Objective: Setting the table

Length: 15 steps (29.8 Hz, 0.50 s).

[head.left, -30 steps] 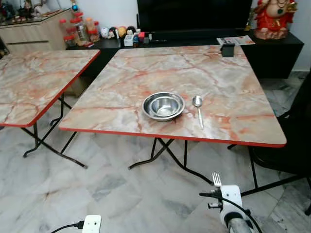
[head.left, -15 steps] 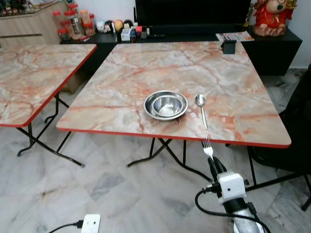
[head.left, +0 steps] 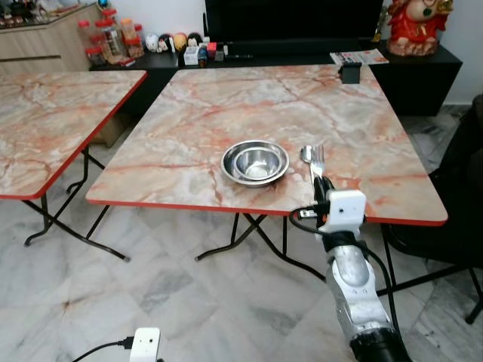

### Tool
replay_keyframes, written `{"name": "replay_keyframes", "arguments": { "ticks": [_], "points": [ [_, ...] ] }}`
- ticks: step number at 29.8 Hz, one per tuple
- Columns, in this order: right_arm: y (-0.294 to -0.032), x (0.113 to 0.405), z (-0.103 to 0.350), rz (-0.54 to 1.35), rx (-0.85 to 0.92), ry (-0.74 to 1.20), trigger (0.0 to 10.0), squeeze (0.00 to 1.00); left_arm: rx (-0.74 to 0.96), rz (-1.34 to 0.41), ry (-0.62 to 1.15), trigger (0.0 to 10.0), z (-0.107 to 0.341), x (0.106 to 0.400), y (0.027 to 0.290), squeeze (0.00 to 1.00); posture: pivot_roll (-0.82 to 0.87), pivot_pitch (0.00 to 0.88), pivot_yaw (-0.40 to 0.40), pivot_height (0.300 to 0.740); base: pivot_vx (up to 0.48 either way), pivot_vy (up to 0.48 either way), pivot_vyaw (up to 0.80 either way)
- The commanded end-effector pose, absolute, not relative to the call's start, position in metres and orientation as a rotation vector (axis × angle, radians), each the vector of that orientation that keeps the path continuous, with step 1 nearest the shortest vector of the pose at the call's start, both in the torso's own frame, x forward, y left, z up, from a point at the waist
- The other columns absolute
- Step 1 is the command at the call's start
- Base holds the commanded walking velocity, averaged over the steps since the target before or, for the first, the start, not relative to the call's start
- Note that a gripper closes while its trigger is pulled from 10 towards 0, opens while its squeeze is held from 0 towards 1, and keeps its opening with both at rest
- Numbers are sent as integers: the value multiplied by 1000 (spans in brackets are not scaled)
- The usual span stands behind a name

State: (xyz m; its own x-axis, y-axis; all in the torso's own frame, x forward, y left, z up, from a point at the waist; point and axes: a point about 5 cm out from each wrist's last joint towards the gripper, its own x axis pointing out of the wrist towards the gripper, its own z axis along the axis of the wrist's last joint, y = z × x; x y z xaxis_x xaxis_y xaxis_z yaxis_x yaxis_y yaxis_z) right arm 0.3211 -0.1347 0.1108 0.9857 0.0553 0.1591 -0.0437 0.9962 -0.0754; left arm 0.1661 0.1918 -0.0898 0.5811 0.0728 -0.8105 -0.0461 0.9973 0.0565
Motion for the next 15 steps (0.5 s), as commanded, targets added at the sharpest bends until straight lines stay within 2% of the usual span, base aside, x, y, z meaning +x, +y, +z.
{"name": "replay_keyframes", "arguments": {
  "ticks": [1, 3, 8, 15],
  "points": [
    [-134, 328, 114, 42, -45, -146, 10000, 0, 29, 87, 940, 10000, -88, 169, 195, 0, -114, 0, 69, 740, 255, 0, -788],
    [-132, 332, 118, 49, -34, -145, 10000, 0, 29, 89, 940, 10000, -88, 169, 194, 0, -112, 0, 68, 740, 247, 0, -788],
    [-127, 343, 124, 65, -10, -131, 10000, 0, 18, 99, 942, 10000, -89, 167, 194, 0, -102, 0, 56, 740, 259, 0, 0],
    [-123, 345, 126, 88, 8, -137, 10000, 0, 13, 101, 942, 10000, -89, 167, 193, 0, -108, 0, 57, 740, 278, 0, -435]
  ]
}}
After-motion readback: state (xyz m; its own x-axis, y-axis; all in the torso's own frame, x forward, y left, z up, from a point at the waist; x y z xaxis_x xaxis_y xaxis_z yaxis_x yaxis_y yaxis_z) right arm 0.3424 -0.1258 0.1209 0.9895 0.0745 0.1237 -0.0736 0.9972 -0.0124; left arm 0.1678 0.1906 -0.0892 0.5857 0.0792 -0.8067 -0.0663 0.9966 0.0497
